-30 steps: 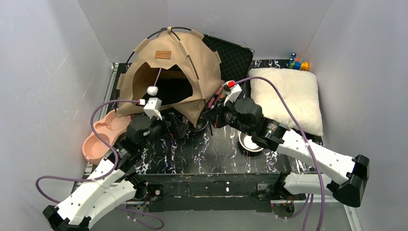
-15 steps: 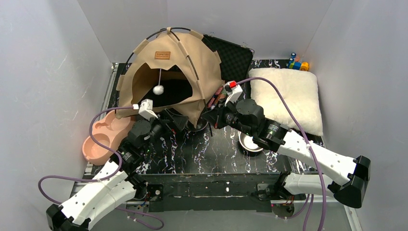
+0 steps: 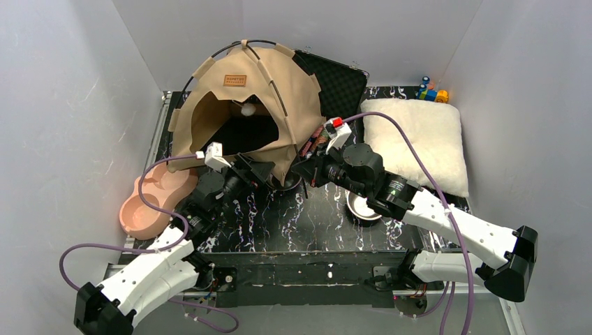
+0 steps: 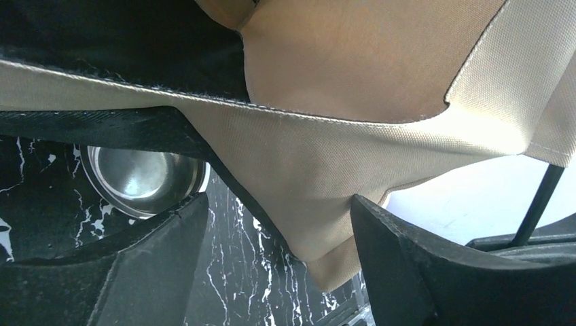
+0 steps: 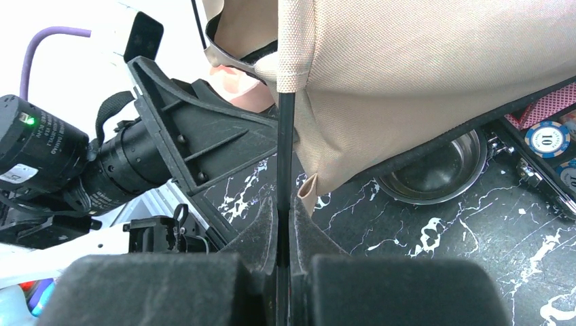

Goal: Set up the pet tent

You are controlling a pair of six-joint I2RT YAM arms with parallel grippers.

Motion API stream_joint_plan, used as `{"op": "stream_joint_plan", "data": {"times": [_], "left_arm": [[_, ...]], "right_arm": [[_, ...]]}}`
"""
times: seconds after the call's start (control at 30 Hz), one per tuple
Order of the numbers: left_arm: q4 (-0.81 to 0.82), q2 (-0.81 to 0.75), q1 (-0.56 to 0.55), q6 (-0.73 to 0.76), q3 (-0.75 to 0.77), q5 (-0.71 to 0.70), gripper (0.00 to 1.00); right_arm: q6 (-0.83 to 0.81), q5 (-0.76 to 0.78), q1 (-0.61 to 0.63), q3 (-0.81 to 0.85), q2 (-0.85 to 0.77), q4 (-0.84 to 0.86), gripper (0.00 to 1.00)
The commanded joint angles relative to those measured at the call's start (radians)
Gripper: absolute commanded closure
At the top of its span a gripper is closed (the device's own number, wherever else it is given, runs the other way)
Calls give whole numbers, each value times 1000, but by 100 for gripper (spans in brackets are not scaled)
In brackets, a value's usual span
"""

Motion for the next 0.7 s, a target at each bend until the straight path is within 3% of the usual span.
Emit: {"op": "stream_joint_plan", "data": {"times": [0.0,0.27,0.53,0.67], "left_arm": [[109,17,11,-22,-11,0,27],[135,39,12,-30,-13,-3,47],[144,61,13,-39,-9,-2,73],[138,57,13,-36,-11,6,94]], "right_arm": [[13,-4,1,14,-19,119,99],[17,-5,1,14,-16,120,99],[19,-7,2,15,-13,123,99],[14,12,1,12,-3,146,99]]}}
